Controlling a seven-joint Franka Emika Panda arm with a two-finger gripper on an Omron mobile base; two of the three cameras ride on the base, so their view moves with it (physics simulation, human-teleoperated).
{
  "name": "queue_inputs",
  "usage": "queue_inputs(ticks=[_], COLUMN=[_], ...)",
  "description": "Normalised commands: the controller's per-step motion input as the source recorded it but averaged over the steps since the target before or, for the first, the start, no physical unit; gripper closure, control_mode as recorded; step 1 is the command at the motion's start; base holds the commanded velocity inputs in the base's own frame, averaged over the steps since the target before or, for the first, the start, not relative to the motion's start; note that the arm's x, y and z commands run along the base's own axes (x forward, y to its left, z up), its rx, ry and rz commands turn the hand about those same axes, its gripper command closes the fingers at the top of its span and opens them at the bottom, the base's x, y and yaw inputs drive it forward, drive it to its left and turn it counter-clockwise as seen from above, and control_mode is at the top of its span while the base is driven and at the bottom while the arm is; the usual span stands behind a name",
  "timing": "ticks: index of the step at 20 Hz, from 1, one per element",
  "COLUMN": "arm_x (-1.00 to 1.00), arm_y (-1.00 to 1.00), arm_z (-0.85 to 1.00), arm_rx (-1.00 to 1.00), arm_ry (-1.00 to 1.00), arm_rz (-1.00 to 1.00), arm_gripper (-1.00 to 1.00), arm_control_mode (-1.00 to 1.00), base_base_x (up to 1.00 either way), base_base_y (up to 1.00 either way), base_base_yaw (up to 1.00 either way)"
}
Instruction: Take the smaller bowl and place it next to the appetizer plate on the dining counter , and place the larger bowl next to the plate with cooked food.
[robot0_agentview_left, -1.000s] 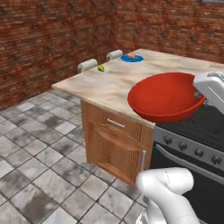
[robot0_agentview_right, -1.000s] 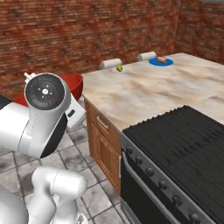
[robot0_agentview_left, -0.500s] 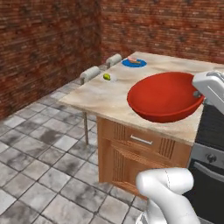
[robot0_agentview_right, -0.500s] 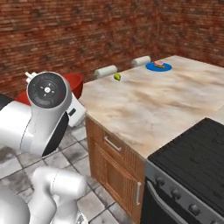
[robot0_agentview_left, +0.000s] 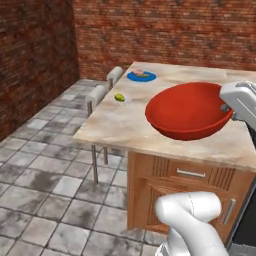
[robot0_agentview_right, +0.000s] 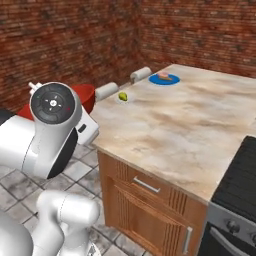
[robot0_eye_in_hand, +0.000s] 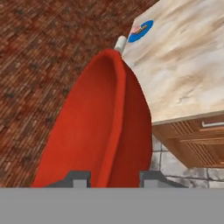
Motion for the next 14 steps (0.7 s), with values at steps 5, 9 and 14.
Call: queue_inputs(ticks=[5, 9, 14], arm_x=[0.00, 0.00, 0.00], arm_y=[0.00, 0.00, 0.00], arm_z=[0.00, 0.00, 0.00], arm_rx=[0.00, 0.00, 0.00], arm_ry=[0.00, 0.00, 0.00], arm_rz=[0.00, 0.00, 0.00], arm_gripper=[1.00, 1.00, 1.00], arm_control_mode=[1.00, 1.00, 1.00], base_base_x=[0.28, 0.35, 0.38], base_base_y=[1.00, 1.00, 1.00], base_base_yaw=[-0.28, -0.28, -0.32])
